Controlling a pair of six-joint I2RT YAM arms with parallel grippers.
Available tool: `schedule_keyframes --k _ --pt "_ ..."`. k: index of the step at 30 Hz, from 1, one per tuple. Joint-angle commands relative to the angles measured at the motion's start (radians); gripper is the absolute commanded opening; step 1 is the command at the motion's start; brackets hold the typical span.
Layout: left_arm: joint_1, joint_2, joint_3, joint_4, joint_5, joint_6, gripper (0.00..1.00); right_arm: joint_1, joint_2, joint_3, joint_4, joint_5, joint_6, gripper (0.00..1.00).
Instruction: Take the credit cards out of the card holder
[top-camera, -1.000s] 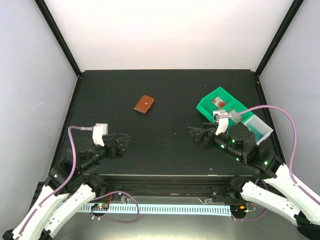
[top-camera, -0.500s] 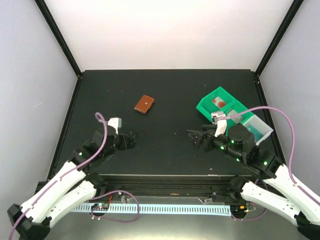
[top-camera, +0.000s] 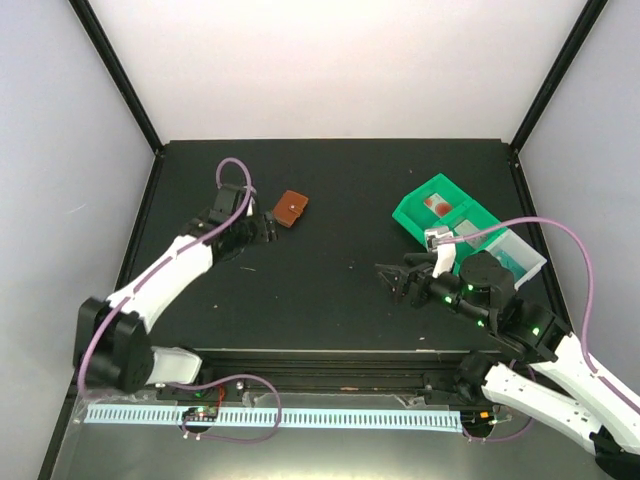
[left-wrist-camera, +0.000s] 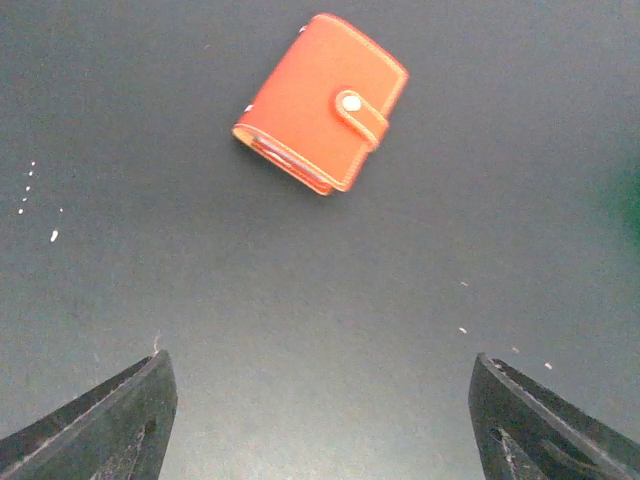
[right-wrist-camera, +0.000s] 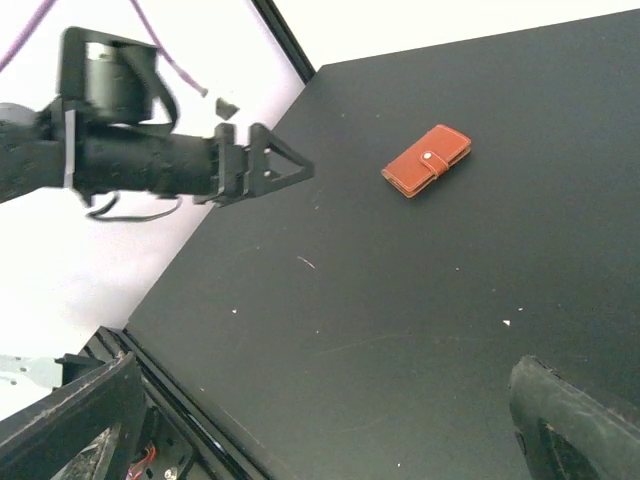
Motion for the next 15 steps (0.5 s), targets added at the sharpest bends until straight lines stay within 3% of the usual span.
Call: schedule_keyframes --k 1,7,11,15 --pt "0.133 0.168 0.072 0.091 0.209 0.020 0.80 -0.005 -0.018 -0.002 -0.008 -0.019 0.014 1.00" --pt "0.218 0.350 0.144 0.209 0.309 0.029 0.72 -0.004 -0.026 -0.006 -0.005 -0.011 0.024 1.00" --pt "0.250 0.439 0.175 0.258 0.327 0.028 0.59 -0.005 -0.022 -0.003 0.001 -0.020 0.035 1.00" --pt "0.281 0.520 0.202 0.319 0.347 0.037 0.57 -0.005 -0.025 0.002 0.004 -0.024 0.045 1.00"
